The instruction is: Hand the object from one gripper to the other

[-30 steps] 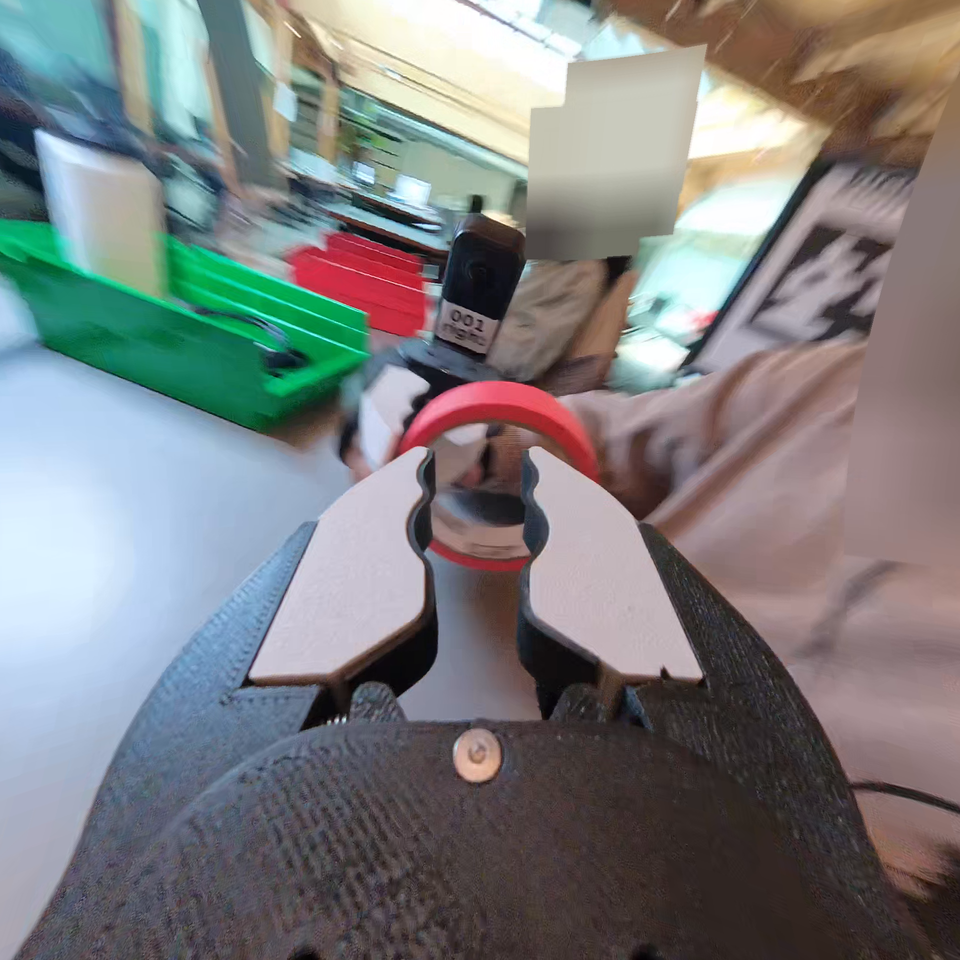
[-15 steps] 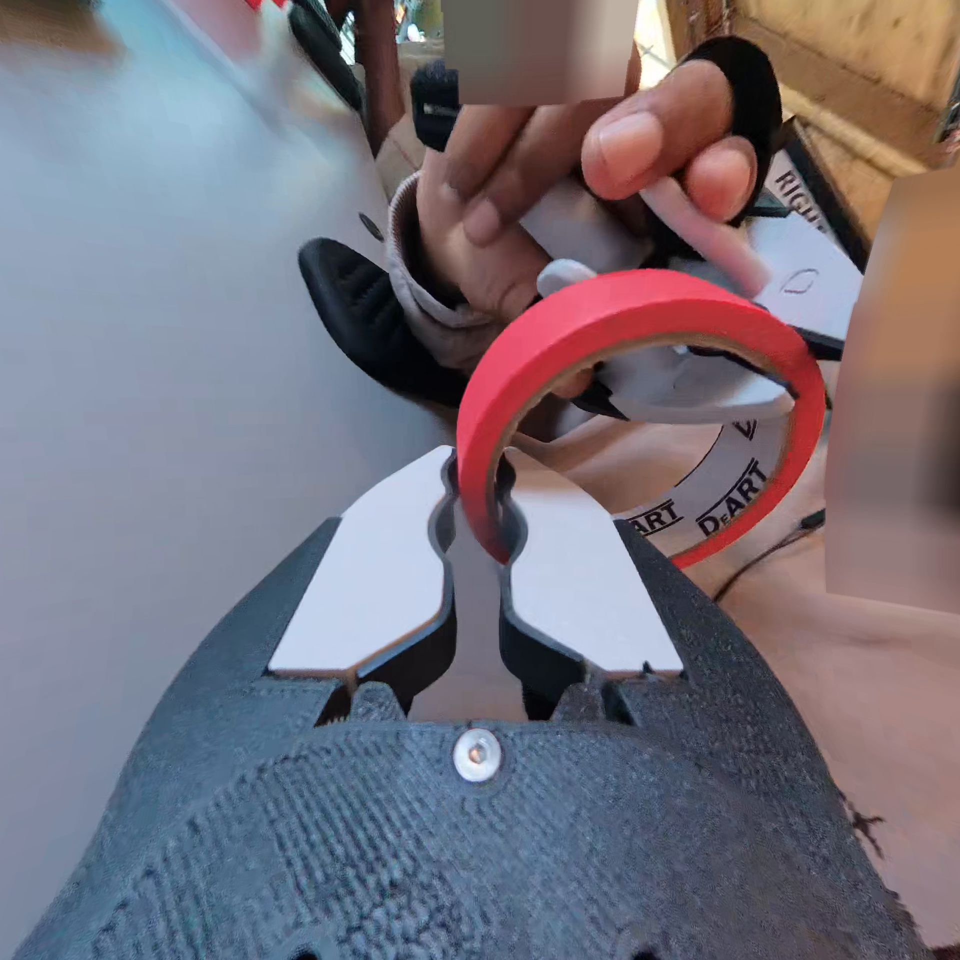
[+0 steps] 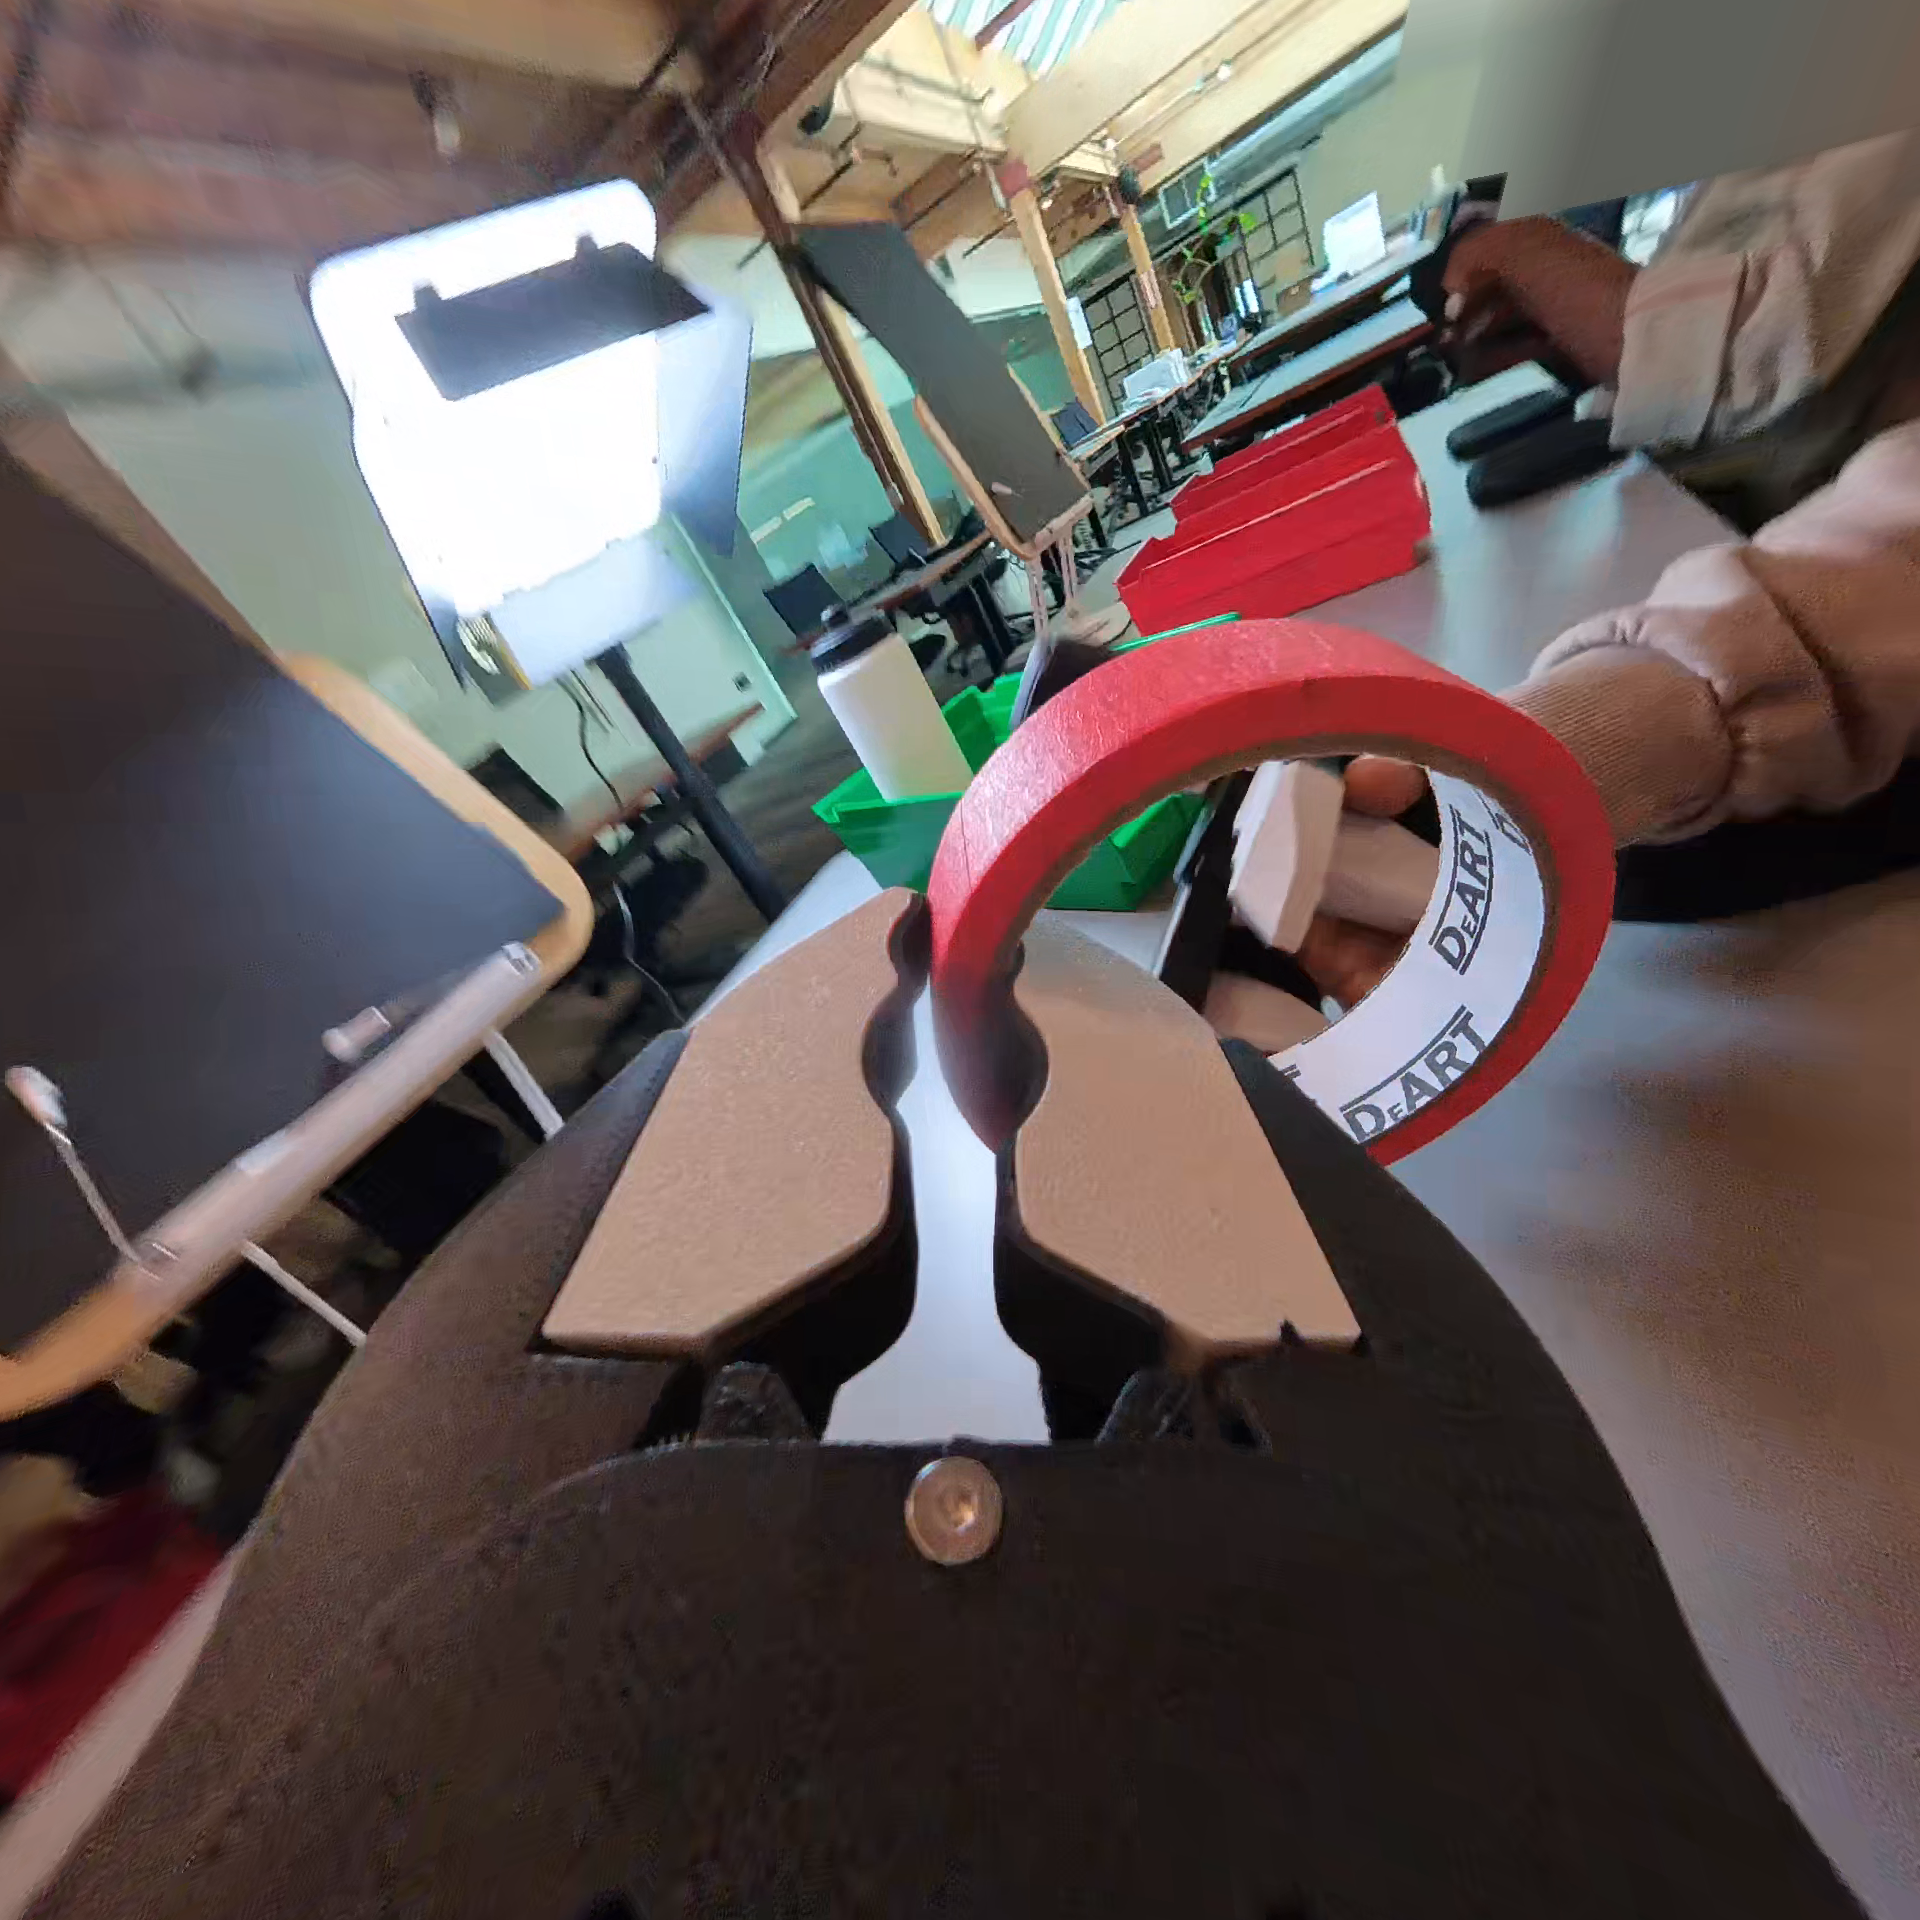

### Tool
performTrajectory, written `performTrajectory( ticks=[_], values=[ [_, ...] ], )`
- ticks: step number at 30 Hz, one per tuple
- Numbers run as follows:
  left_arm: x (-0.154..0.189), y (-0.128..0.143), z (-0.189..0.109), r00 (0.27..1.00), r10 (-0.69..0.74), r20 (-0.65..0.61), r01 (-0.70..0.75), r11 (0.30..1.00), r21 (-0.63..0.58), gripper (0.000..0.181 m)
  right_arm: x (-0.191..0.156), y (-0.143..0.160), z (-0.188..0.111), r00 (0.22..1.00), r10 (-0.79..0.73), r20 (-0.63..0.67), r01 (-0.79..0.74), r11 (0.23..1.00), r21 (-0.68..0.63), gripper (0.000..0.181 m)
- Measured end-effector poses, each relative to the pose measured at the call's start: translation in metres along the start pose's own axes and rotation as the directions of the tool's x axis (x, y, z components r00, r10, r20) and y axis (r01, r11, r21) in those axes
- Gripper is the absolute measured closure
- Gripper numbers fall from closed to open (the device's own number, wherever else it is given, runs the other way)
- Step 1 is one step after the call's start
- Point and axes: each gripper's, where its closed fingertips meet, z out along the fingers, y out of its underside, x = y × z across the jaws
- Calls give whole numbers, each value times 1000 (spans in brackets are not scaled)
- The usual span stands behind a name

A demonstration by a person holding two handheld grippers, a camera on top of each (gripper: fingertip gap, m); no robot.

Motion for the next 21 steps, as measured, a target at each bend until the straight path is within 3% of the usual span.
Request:
performTrajectory(
  ticks=[2, 5, 7, 8, 10, 12, 14, 16, 18, 21],
  values=[
    [14, -13, -2, 974, 225, 28, -225, 974, 9, 171, -6, 11, 10, 991, 99, 85, -98, 995, -25, 128],
    [44, -21, 2, 887, 461, 25, -461, 887, 29, 171, -23, 31, 28, 983, 118, 141, -103, 989, -108, 131],
    [65, -22, 7, 838, 546, -4, -546, 837, 40, 171, -25, 49, 37, 991, 80, 108, -60, 983, -174, 165],
    [70, -22, 8, 828, 561, -14, -560, 828, 43, 170, -23, 55, 37, 996, 1, 85, 16, 980, -196, 171],
    [69, -23, 9, 862, 506, -26, -505, 862, 44, 171, -20, 45, 32, 990, -131, 48, 137, 976, -170, 171],
    [59, -16, 12, 935, 350, -59, -350, 937, 10, 168, -16, 22, 20, 950, -312, -21, 308, 946, -104, 171],
    [49, -6, 16, 990, 81, -114, -82, 997, -9, 155, -15, 0, 3, 849, -515, -121, 510, 857, -67, 171],
    [45, 3, 19, 951, -237, -197, 235, 971, -34, 152, -26, -19, -13, 746, -644, -171, 651, 759, -15, 171],
    [48, 18, 25, 770, -568, -291, 554, 821, -136, 148, -42, -32, -26, 627, -747, -220, 769, 638, 25, 171],
    [63, 33, 31, 282, -876, -392, 855, 415, -312, 139, -59, -38, -31, 396, -870, -294, 905, 423, -34, 171]
  ],
)
